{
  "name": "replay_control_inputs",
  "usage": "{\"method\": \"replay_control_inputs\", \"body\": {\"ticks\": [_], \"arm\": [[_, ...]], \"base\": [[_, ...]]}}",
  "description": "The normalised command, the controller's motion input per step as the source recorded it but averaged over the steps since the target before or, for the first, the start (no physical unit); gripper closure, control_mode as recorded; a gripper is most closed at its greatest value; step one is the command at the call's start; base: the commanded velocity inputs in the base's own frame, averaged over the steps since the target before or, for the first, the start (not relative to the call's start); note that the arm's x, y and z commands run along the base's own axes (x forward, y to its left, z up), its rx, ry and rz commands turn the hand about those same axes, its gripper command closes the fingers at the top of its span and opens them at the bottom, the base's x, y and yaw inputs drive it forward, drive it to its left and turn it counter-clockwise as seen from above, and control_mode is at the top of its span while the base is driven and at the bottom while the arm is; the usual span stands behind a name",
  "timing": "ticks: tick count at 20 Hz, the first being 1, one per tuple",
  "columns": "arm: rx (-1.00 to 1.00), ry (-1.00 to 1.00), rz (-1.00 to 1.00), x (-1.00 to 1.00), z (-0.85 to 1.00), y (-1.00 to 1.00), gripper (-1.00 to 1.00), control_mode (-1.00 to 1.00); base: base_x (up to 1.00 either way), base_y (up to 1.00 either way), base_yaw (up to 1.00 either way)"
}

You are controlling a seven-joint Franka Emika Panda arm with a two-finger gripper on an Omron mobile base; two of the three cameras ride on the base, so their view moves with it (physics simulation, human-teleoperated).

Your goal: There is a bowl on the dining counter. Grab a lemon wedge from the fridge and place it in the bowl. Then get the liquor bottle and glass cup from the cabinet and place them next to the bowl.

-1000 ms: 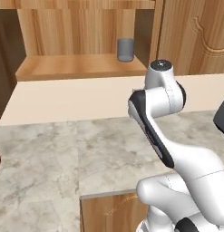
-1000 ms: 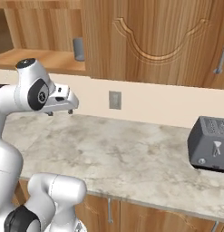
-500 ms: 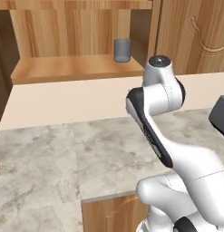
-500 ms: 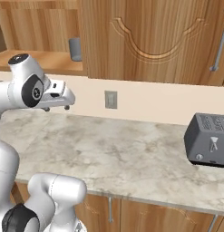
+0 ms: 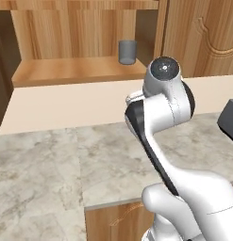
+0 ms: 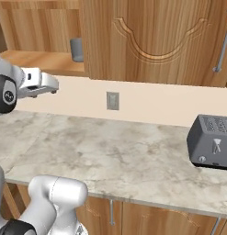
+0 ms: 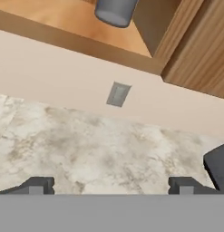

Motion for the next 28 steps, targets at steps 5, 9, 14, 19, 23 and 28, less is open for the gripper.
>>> {"method": "replay_control_inputs", "body": {"ticks": [5, 9, 14, 19, 23, 28], "arm": [[-0.34, -0.30, 0.11, 0.02, 0.67, 0.47, -1.00, -1.00], [-0.27, -0.04, 0.05, 0.25, 0.69, 0.29, -1.00, -1.00], [-0.13, 0.11, 0.00, 0.54, 0.38, 0.07, -1.00, -1.00], [-0.07, 0.07, 0.00, 0.61, 0.23, 0.04, -1.00, -1.00], [-0.09, 0.00, 0.00, 0.68, 0.00, 0.00, -1.00, -1.00], [-0.11, 0.01, 0.00, 0.55, 0.00, 0.00, -1.00, -1.00]], "base": [[0.00, 0.00, 0.00], [0.00, 0.00, 0.00], [0.00, 0.00, 0.00], [0.00, 0.00, 0.00], [0.00, 0.00, 0.00], [0.00, 0.00, 0.00]]}}
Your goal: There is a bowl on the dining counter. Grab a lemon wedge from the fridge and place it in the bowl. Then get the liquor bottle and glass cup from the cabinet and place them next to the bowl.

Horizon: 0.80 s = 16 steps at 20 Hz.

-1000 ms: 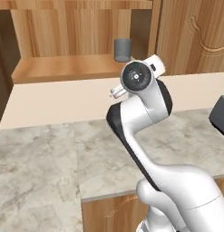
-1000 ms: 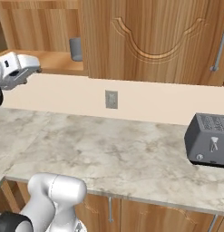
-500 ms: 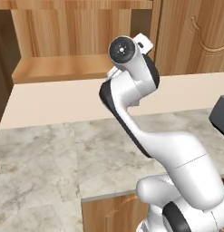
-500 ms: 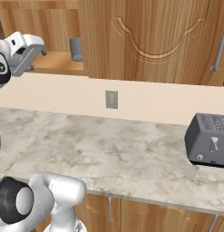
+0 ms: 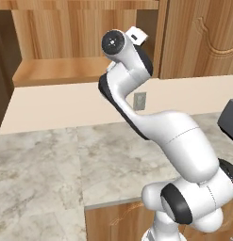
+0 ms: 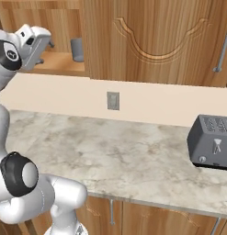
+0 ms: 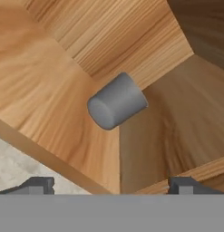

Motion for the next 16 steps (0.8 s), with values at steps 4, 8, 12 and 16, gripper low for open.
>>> {"method": "replay_control_inputs", "body": {"ticks": [4, 8, 12, 16], "arm": [[-0.11, 0.00, 0.00, 0.26, 0.02, -0.01, -1.00, -1.00], [-0.11, 0.02, 0.00, 0.28, 0.00, -0.11, -1.00, -1.00], [-0.10, 0.04, 0.00, 0.34, 0.00, -0.21, -1.00, -1.00], [-0.06, 0.00, 0.00, 0.29, 0.00, -0.03, -1.00, -1.00]], "base": [[0.00, 0.00, 0.00], [0.00, 0.00, 0.00], [0.00, 0.00, 0.00], [0.00, 0.00, 0.00]]}}
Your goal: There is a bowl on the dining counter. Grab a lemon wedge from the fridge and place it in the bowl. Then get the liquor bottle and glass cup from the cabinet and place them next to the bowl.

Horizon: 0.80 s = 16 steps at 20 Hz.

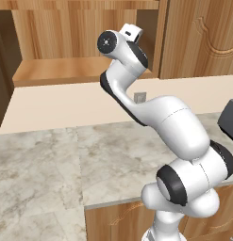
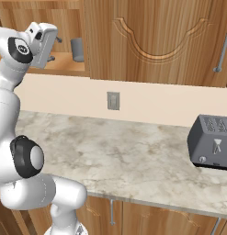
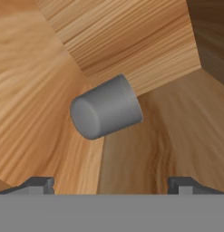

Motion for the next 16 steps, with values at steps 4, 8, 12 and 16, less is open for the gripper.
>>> {"method": "replay_control_inputs", "body": {"ticks": [4, 8, 12, 16], "arm": [[-0.01, 0.00, 0.00, 0.30, 0.00, 0.00, -1.00, -1.00], [0.00, 0.02, 0.00, 0.29, 0.00, -0.11, -1.00, -1.00], [0.00, 0.04, 0.00, 0.27, 0.00, -0.10, -1.00, -1.00], [0.00, 0.04, 0.00, 0.34, 0.00, -0.01, -1.00, -1.00]], "base": [[0.00, 0.00, 0.00], [0.00, 0.00, 0.00], [0.00, 0.00, 0.00], [0.00, 0.00, 0.00]]}}
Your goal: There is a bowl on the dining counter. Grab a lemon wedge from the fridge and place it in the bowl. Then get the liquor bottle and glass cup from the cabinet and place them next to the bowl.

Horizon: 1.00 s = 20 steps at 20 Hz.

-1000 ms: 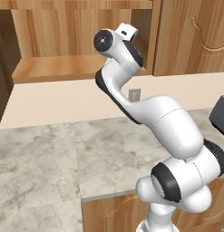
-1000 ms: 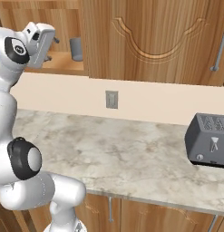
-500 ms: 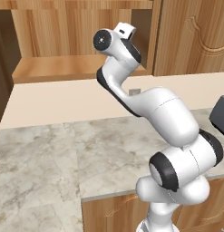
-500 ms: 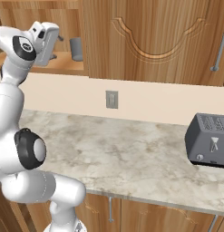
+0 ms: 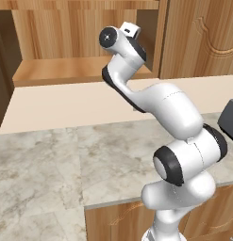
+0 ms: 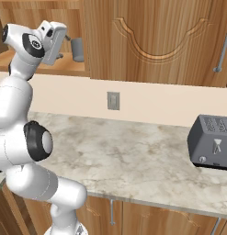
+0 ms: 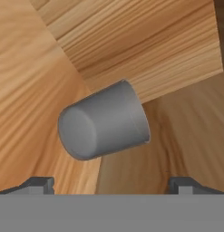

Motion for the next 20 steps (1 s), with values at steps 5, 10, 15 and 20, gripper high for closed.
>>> {"method": "replay_control_inputs", "body": {"ticks": [5, 10, 15, 20], "arm": [[0.00, 0.02, 0.00, 0.34, 0.00, 0.00, -1.00, -1.00], [0.00, 0.04, 0.00, 0.13, 0.00, 0.00, -1.00, -1.00], [0.00, 0.08, 0.00, 0.06, -0.03, 0.00, -1.00, -1.00], [-0.01, 0.09, 0.00, 0.01, -0.11, 0.00, -1.00, -1.00]], "base": [[0.00, 0.00, 0.00], [0.00, 0.00, 0.00], [0.00, 0.00, 0.00], [0.00, 0.00, 0.00]]}}
